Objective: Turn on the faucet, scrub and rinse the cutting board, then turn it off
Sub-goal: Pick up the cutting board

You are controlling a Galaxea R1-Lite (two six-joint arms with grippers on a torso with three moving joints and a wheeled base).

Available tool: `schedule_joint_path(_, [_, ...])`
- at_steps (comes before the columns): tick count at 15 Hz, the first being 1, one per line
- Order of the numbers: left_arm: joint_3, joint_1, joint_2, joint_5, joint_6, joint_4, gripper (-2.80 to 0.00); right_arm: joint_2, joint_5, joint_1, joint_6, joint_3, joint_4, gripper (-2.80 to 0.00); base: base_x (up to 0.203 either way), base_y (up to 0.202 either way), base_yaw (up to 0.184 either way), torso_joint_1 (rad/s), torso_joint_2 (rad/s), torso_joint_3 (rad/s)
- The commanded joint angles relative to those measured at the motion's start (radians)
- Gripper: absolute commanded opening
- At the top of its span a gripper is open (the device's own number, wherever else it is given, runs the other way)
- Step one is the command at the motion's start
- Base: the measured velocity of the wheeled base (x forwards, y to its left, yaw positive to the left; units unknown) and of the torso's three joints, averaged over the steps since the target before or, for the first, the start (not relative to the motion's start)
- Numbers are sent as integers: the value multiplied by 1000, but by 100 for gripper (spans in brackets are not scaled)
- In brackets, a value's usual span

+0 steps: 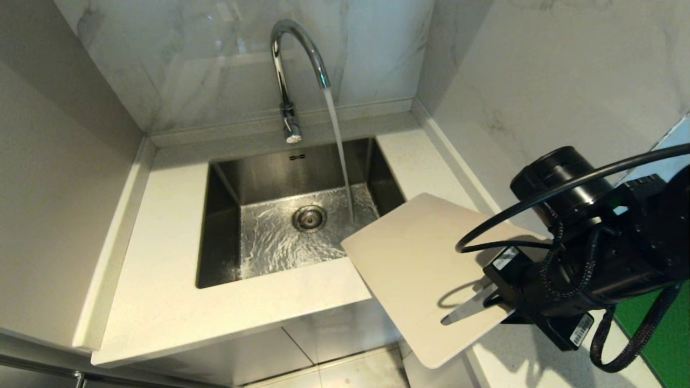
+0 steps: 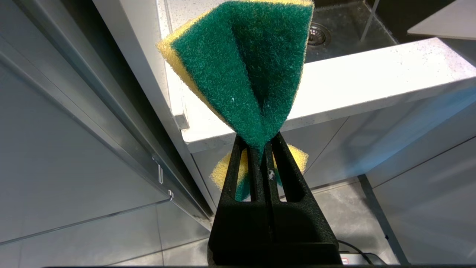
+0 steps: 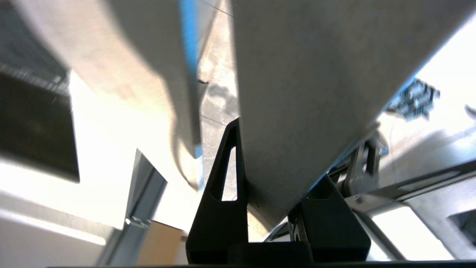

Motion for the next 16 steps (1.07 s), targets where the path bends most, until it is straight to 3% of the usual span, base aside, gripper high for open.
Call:
schedule_joint_path(1, [0, 0, 1, 0, -1, -1, -280, -95, -1, -1, -45, 1, -1, -280, 0, 0, 0, 0, 0, 0])
schedule_joint_path(7, [0, 0, 1, 0, -1, -1, -280, -210, 6, 0, -263, -34, -91, -280, 0, 0, 0, 0, 0, 0])
schedule_joint_path(12, [0, 0, 1, 0, -1, -1, -280, -220, 70, 0, -315, -139, -118, -280, 0, 0, 0, 0, 0, 0])
schedule_joint_path(16, [0, 0, 1, 0, -1, -1, -280, -198, 73, -3, -612, -241, -111, -280, 0, 0, 0, 0, 0, 0])
